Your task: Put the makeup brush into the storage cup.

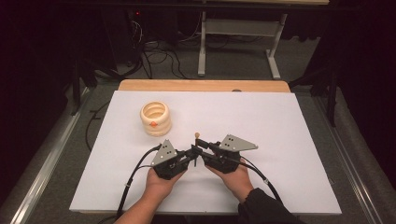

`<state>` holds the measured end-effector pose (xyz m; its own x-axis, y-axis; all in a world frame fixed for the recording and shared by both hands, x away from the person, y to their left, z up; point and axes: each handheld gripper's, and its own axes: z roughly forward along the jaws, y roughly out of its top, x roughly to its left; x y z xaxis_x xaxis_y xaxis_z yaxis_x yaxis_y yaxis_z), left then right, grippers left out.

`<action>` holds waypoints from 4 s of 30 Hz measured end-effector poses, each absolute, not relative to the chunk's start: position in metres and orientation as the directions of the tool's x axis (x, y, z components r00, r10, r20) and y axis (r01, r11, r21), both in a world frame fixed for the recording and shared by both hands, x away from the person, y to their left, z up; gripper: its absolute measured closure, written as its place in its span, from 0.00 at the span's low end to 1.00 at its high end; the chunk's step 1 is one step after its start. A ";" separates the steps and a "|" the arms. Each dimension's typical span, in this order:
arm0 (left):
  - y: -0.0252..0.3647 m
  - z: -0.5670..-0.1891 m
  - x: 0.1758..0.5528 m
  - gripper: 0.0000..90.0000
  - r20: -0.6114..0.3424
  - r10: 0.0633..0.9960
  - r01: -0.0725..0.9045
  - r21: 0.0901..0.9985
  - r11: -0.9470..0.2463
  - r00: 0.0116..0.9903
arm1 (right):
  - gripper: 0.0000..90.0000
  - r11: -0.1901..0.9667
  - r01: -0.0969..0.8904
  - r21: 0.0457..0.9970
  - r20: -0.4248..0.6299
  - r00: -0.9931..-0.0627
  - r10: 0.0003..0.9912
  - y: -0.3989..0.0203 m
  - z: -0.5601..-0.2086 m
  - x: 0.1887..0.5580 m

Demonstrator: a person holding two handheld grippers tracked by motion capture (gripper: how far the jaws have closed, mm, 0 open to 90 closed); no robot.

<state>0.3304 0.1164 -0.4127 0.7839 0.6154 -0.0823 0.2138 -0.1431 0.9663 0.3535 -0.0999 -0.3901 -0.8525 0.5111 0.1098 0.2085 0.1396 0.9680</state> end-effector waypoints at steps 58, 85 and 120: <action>0.161 -0.407 0.340 0.92 -0.034 0.735 0.218 0.963 -0.156 0.677 | 0.01 0.221 0.242 0.945 0.058 -0.787 0.614 -0.143 -0.394 0.359; 0.184 -0.403 0.336 0.92 -0.025 0.765 0.216 0.965 -0.150 0.643 | 0.01 0.226 0.254 0.940 0.026 -0.717 0.697 -0.192 -0.398 0.355; 0.225 -0.388 0.336 0.92 -0.049 0.832 0.200 0.977 -0.075 0.553 | 0.01 0.202 0.276 0.940 0.024 -0.642 0.767 -0.240 -0.408 0.351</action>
<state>0.3363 0.2248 -0.3882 0.5533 0.8315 -0.0493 0.1996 -0.0749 0.9770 0.3511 -0.2399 -0.4081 -0.6417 0.7666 0.0236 0.2757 0.2018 0.9398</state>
